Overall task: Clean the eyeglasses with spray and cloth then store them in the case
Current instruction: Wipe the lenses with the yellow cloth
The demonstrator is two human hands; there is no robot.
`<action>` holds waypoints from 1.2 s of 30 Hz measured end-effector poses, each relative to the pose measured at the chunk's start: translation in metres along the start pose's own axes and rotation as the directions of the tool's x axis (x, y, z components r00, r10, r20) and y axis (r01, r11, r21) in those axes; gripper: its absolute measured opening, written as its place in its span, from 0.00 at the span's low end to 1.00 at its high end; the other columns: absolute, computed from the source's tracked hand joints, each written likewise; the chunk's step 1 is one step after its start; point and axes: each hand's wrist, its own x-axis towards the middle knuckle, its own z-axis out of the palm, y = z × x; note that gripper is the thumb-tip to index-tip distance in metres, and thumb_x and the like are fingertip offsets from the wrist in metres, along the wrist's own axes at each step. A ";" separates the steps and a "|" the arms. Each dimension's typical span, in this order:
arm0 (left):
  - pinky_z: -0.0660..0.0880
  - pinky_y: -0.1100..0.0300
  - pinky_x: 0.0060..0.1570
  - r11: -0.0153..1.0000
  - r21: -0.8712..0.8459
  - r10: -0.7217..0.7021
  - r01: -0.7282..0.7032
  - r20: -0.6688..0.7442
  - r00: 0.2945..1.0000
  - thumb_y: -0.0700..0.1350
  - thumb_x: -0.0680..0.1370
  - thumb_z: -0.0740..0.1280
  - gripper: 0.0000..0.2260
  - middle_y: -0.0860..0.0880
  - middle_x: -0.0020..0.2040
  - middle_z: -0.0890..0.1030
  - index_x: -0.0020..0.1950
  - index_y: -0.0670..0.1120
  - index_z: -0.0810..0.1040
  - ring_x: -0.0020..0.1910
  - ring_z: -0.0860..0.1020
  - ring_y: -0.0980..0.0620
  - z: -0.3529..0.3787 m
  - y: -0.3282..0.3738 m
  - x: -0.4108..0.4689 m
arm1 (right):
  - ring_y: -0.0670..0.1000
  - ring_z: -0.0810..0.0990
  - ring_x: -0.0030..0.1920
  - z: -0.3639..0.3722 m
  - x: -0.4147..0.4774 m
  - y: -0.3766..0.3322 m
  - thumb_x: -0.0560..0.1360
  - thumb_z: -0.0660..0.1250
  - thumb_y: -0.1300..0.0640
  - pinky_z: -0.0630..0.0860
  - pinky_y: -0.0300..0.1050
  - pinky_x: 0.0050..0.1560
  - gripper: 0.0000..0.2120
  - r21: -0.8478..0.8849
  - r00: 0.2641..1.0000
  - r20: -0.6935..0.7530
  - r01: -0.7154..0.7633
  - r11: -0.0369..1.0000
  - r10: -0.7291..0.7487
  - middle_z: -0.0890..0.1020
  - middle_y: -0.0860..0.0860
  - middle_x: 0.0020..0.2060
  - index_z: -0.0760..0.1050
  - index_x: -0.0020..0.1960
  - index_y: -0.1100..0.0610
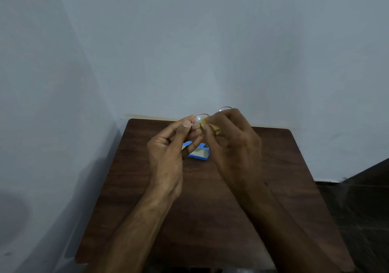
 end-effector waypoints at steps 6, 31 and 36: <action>0.83 0.58 0.48 1.000 -0.015 0.000 0.000 -0.003 1.000 0.41 0.81 0.71 0.09 0.41 0.49 0.87 0.58 0.40 0.87 0.49 0.85 0.48 0.000 0.001 -0.003 | 0.53 0.81 0.44 -0.005 -0.003 0.001 0.76 0.73 0.62 0.78 0.51 0.42 0.01 -0.028 0.999 0.050 -0.003 1.000 0.004 0.82 0.49 0.47 0.82 0.46 0.57; 0.82 0.61 0.44 0.999 0.030 -0.016 0.016 0.000 1.000 0.43 0.81 0.72 0.08 0.42 0.54 0.89 0.57 0.43 0.89 0.50 0.86 0.48 0.004 0.002 -0.002 | 0.50 0.80 0.46 0.000 -0.004 -0.010 0.78 0.72 0.59 0.77 0.45 0.44 0.02 -0.016 0.994 0.093 0.060 0.998 -0.058 0.81 0.49 0.49 0.83 0.50 0.55; 0.84 0.59 0.47 1.000 0.001 -0.026 0.026 -0.012 1.000 0.40 0.82 0.70 0.08 0.43 0.48 0.87 0.57 0.40 0.88 0.46 0.85 0.50 0.003 0.002 -0.002 | 0.53 0.80 0.44 -0.003 -0.003 0.003 0.77 0.71 0.62 0.77 0.49 0.41 0.02 -0.072 0.999 0.032 -0.027 0.997 0.030 0.81 0.50 0.48 0.81 0.47 0.56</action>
